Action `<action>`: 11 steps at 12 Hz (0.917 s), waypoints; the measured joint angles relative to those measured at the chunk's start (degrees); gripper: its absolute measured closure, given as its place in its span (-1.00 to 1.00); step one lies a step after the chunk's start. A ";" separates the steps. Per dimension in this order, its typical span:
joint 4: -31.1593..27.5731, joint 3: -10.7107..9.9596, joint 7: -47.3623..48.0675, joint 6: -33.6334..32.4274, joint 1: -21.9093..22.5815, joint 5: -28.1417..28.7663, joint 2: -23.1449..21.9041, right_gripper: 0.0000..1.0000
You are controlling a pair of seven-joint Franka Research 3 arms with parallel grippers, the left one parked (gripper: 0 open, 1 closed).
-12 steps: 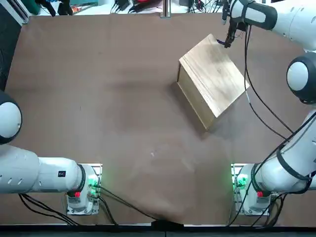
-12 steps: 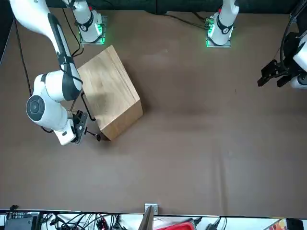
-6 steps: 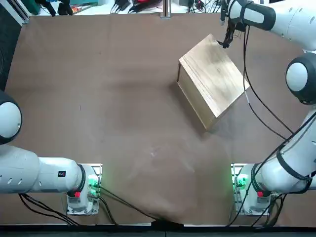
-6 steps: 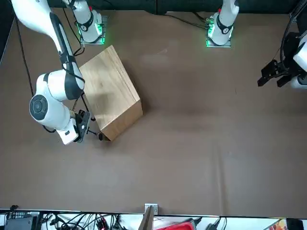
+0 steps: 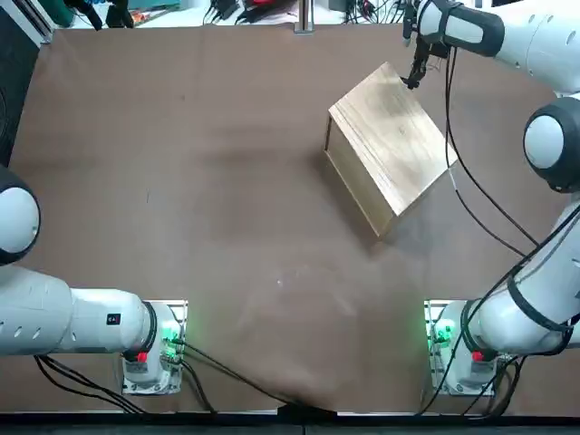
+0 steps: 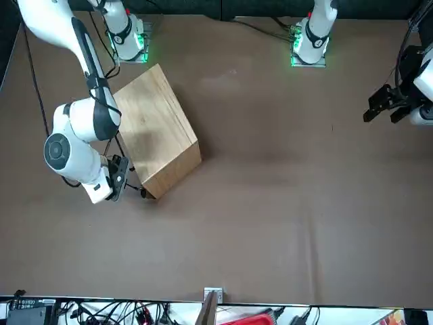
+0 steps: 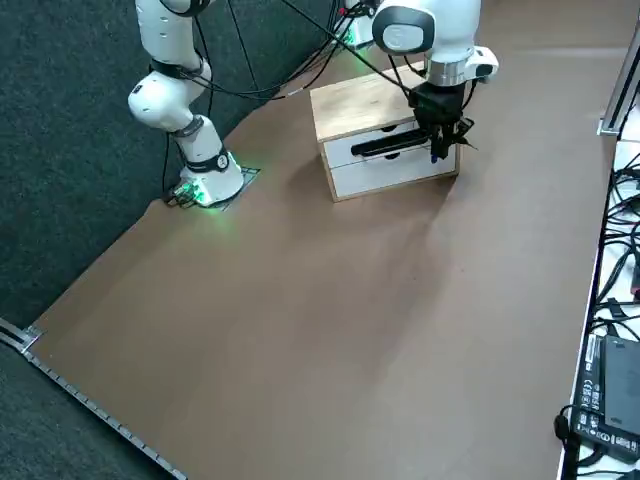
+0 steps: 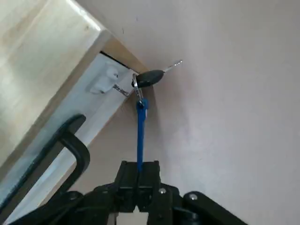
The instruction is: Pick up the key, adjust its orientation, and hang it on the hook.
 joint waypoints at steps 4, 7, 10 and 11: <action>-0.09 0.00 0.00 -0.18 0.03 0.00 0.05 0.95; -0.11 0.00 0.00 -0.52 0.04 0.00 0.06 0.95; -0.12 0.00 -0.01 -1.14 0.03 0.00 0.06 0.95; -0.12 0.00 -0.03 -1.24 0.03 0.00 0.06 0.95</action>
